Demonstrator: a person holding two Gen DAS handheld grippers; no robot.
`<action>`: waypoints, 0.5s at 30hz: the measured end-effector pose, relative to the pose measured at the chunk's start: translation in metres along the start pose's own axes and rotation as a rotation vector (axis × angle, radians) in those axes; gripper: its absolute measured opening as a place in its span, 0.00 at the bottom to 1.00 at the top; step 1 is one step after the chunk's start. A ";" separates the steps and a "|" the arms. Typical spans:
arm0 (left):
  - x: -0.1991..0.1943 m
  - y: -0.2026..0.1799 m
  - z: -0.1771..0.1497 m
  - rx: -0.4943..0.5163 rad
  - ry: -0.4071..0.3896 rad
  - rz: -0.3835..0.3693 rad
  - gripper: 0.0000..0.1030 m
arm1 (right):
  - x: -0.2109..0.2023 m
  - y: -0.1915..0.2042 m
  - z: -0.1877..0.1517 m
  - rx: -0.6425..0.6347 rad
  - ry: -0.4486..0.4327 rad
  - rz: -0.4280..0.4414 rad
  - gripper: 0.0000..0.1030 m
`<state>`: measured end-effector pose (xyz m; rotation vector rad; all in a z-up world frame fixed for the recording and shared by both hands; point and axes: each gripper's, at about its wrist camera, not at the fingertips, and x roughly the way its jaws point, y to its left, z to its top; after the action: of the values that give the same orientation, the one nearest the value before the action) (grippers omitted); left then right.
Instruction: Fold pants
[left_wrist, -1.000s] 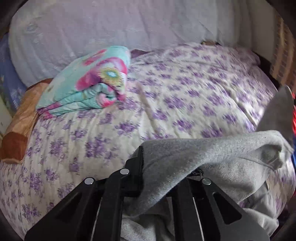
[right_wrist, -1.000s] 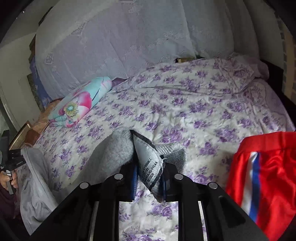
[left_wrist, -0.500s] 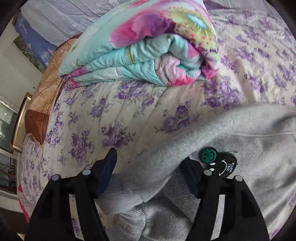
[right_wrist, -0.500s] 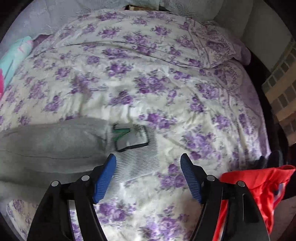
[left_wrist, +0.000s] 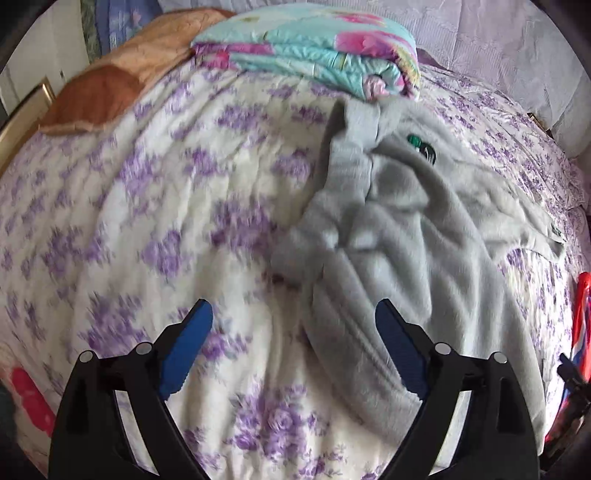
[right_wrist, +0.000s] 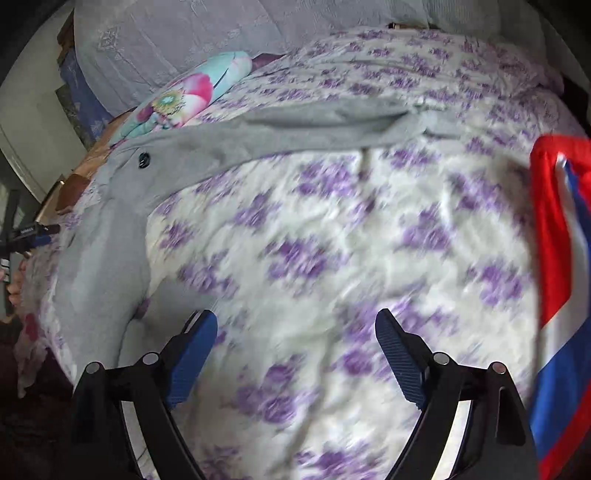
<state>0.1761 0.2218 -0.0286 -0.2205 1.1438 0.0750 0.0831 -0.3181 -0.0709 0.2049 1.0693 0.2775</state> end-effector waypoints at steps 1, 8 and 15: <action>0.008 0.002 -0.010 -0.023 0.010 -0.038 0.78 | 0.006 0.006 -0.005 0.002 0.013 0.024 0.85; 0.044 -0.032 -0.026 -0.073 -0.043 -0.171 0.37 | 0.029 0.068 -0.005 -0.144 0.032 -0.031 0.12; 0.033 -0.038 -0.031 -0.091 -0.068 -0.195 0.21 | 0.025 0.062 0.007 -0.087 0.112 0.064 0.33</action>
<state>0.1690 0.1766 -0.0658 -0.4060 1.0474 -0.0378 0.0924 -0.2515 -0.0699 0.1469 1.1599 0.3958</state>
